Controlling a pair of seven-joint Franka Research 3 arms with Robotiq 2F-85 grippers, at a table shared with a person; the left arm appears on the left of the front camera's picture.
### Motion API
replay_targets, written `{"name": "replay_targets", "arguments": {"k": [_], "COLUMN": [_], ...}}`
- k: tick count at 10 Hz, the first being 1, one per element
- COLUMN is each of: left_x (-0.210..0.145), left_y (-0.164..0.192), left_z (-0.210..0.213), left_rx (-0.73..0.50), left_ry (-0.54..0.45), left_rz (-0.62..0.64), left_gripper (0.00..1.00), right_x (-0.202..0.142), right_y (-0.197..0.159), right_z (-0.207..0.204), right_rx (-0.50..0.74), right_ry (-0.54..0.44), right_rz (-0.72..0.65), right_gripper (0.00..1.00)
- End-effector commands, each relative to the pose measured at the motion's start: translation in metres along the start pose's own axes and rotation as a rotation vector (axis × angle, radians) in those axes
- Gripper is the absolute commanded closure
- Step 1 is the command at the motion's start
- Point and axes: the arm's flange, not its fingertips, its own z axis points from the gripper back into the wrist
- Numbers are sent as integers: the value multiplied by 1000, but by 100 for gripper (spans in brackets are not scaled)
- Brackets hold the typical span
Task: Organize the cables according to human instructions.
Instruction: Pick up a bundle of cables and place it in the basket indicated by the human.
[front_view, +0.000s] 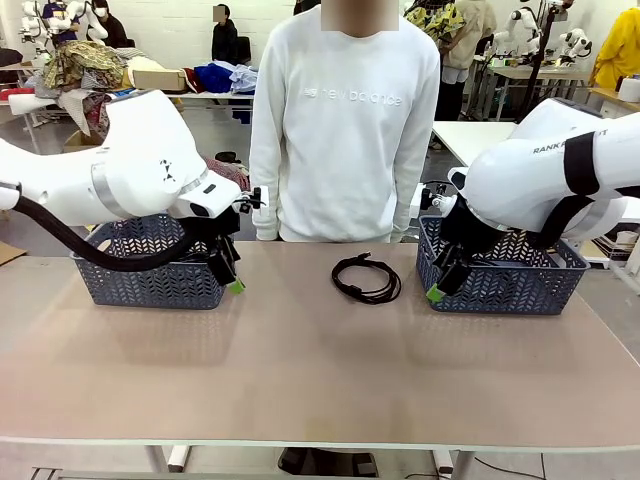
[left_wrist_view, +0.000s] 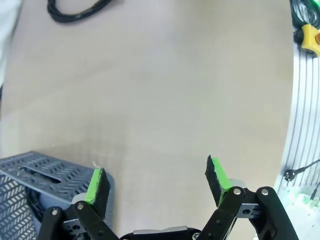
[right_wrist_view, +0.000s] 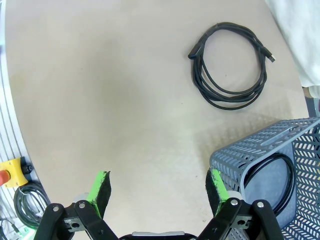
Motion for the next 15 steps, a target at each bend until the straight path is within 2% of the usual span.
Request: {"name": "replay_targets", "arguments": {"k": [1,2,15], "left_x": [-7,0,0], "left_y": [-8,0,0], "left_z": [-2,0,0], "left_rx": [1,0,0], "left_ry": [-26,0,0], "left_rz": [33,0,0], "left_gripper": [0,0,0], "right_x": [1,1,1], "right_y": [1,1,1], "right_z": [0,0,0], "right_rx": [-4,-4,-4], "right_ry": [0,0,0], "right_rz": [-1,-1,-1], "right_gripper": [0,0,0]}}
